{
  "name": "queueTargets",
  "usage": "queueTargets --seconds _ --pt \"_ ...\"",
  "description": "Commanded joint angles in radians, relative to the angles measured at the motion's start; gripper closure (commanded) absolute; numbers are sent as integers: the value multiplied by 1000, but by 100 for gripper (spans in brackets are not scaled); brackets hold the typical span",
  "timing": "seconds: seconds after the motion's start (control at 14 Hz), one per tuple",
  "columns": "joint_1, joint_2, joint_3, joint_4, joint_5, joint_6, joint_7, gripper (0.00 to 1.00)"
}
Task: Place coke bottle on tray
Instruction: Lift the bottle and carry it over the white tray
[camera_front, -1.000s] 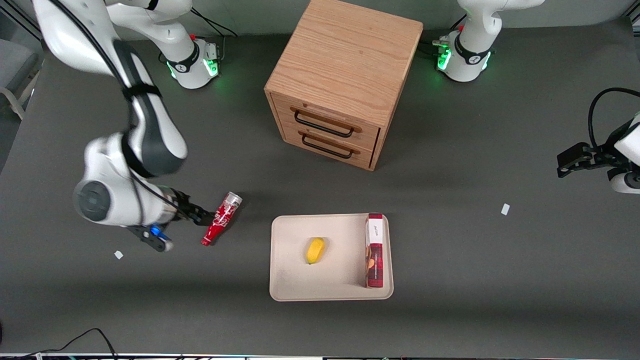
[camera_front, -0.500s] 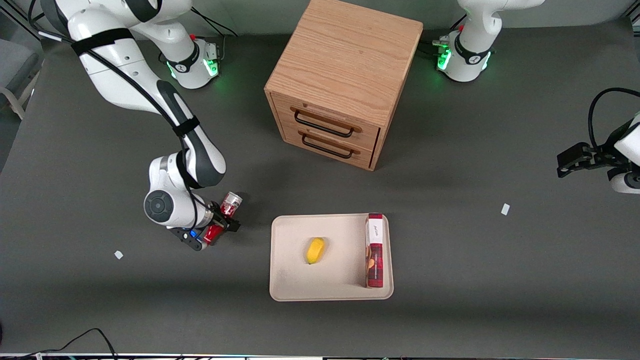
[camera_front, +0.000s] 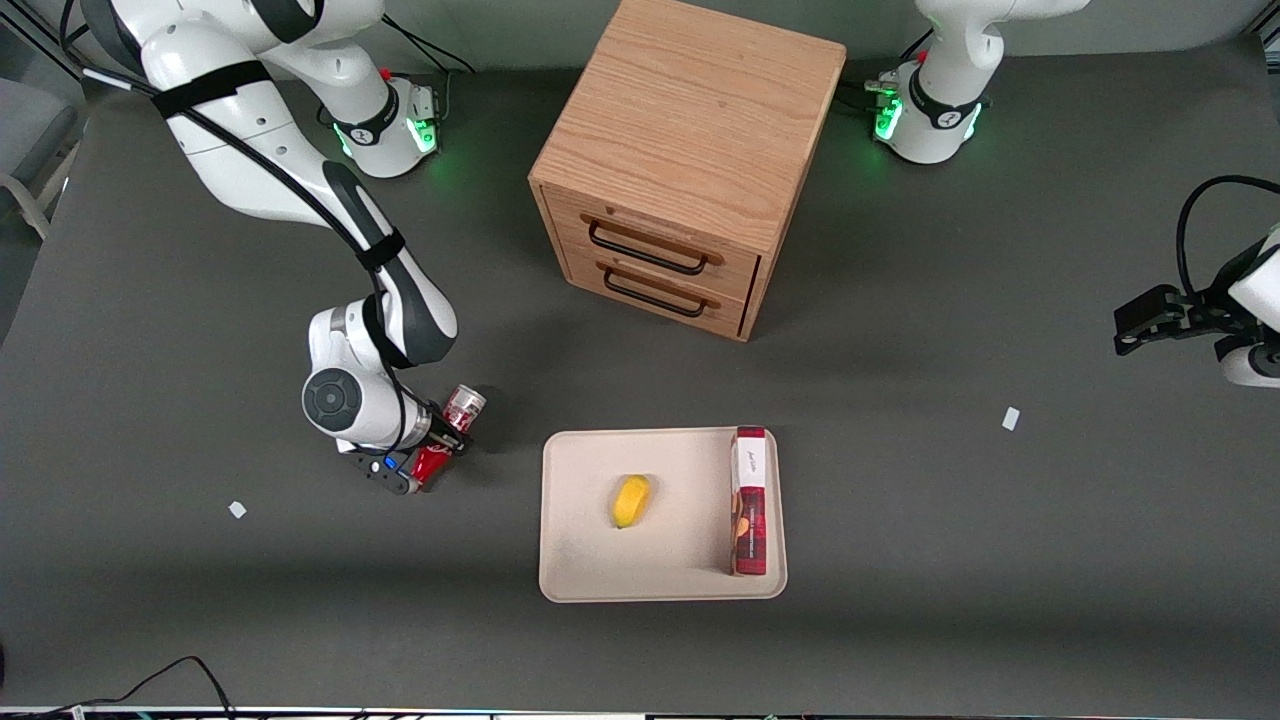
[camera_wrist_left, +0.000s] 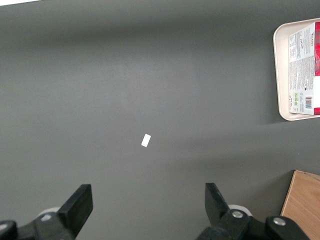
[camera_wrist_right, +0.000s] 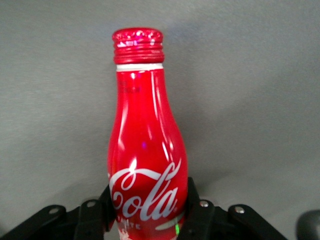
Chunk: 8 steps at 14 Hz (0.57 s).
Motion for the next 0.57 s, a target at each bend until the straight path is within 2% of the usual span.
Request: queueTargets --seconds 0.0,0.14,0.29,0.5 --pt "4 -98 10 27 -16 -45 -43 100" --pt "1 -139 41 175 -16 -183 -132 100" --pt "2 -101 63 405 -13 -346 -169 100" --pt "14 19 114 623 -5 -408 -178 100"
